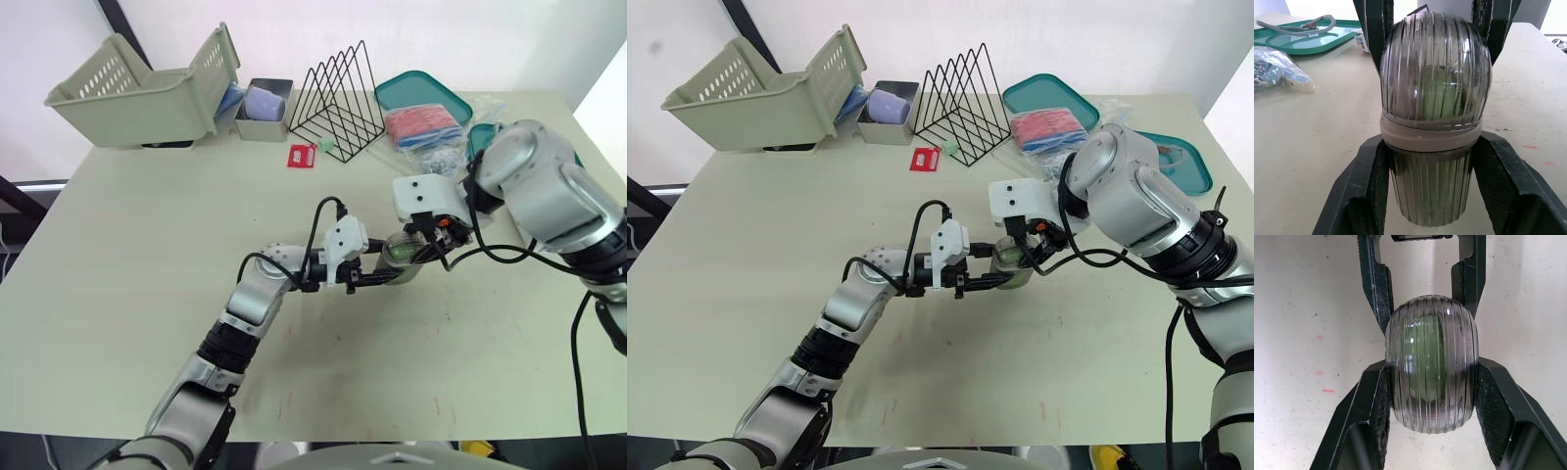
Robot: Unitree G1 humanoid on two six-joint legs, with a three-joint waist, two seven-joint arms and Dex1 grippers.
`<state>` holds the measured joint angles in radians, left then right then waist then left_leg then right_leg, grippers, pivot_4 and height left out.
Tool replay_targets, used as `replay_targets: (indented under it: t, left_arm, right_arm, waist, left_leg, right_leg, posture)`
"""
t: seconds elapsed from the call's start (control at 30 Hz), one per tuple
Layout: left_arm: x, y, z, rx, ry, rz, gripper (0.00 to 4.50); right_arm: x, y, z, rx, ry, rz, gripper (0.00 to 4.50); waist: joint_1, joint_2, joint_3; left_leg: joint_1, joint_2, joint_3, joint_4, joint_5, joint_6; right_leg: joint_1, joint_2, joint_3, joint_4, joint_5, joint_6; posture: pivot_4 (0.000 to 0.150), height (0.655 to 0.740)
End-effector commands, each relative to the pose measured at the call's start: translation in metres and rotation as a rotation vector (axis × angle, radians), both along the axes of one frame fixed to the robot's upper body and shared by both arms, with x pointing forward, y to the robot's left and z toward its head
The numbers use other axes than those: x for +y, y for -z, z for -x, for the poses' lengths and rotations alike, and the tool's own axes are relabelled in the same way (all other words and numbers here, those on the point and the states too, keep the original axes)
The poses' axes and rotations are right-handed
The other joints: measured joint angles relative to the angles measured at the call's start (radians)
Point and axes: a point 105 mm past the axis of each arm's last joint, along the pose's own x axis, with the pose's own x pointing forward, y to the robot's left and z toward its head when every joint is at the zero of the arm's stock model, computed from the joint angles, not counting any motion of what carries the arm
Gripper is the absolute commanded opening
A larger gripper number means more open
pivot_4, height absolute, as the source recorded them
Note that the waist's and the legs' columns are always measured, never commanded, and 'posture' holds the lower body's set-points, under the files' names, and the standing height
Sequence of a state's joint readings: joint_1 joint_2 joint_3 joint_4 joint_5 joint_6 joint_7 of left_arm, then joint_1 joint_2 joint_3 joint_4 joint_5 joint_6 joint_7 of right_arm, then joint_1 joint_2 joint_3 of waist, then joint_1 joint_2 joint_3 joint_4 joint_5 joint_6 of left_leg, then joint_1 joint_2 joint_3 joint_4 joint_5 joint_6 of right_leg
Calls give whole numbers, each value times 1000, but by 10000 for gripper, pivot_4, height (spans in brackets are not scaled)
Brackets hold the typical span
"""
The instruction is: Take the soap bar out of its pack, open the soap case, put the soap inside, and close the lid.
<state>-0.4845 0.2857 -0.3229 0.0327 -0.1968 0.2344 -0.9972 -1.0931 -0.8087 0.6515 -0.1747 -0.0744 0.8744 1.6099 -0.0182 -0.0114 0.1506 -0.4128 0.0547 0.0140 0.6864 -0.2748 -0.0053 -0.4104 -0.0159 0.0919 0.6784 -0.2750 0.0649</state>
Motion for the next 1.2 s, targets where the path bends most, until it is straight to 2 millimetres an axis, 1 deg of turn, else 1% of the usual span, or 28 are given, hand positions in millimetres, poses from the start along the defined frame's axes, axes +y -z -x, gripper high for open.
replay_targets:
  t: [0.03, 0.17, 0.4, 0.5, 0.57, 0.87, 1.03, 1.2]
  left_arm:
    - [-9, -24, 10, -86, 67, 71, 20218]
    - [-8, -22, 9, -82, 62, 63, 20218]
    - [-7, -22, 7, -84, 59, 56, 20218]
    - [-7, -22, 7, -85, 61, 56, 20218]
    - [-7, -22, 7, -85, 64, 57, 20218]
    - [-8, -23, 8, -87, 65, 60, 20218]
    - [-8, -23, 8, -86, 63, 58, 20218]
    - [-7, -22, 9, -86, 61, 55, 20218]
  right_arm:
    - [-2, 28, 9, 138, 15, 26, 18100]
    - [1, 19, 13, 133, 1, -9, 18100]
    - [-3, 8, 14, 122, 14, -37, 18100]
    - [-6, 11, 13, 124, 23, -26, 18100]
    - [-4, 16, 11, 128, 34, -27, 18100]
    - [-1, 25, 2, 108, 40, -14, 18100]
    - [2, 24, 0, 98, 28, -21, 18100]
    - [-1, 16, 2, 82, 0, -40, 18100]
  waist:
    - [0, 0, 0]
    - [0, 0, 0]
    - [1, 0, 0]
    - [2, 0, 0]
    - [2, 0, 0]
    - [-1, 0, 0]
    - [-3, 0, 0]
    - [-3, 0, 0]
  left_leg:
    - [0, 0, 0, 0, 0, 0]
    - [0, 0, 0, 0, 0, 0]
    - [-1, 0, 0, 0, 0, 0]
    - [-1, 0, 0, 0, 0, 0]
    - [-1, 0, 0, 0, 0, 0]
    - [-1, 0, 0, 0, 0, 0]
    - [0, 0, 0, 0, 0, 0]
    - [0, 0, 0, 0, 0, 0]
  right_leg:
    - [0, 0, 0, 0, 0, 0]
    - [0, 0, 0, 0, 0, 0]
    - [0, 0, 0, -1, 0, 0]
    - [0, 0, 0, -1, 0, 0]
    - [0, 0, 0, -1, 0, 0]
    - [0, 0, 0, 0, 0, 0]
    - [0, 0, 0, 0, 0, 0]
    - [0, 0, 0, 0, 0, 0]
  posture:
    - [1500, 7400]
    - [1500, 7400]
    - [1500, 7400]
    - [1500, 7400]
    - [1500, 7400]
    - [1500, 7400]
    - [1500, 7400]
    - [1500, 7400]
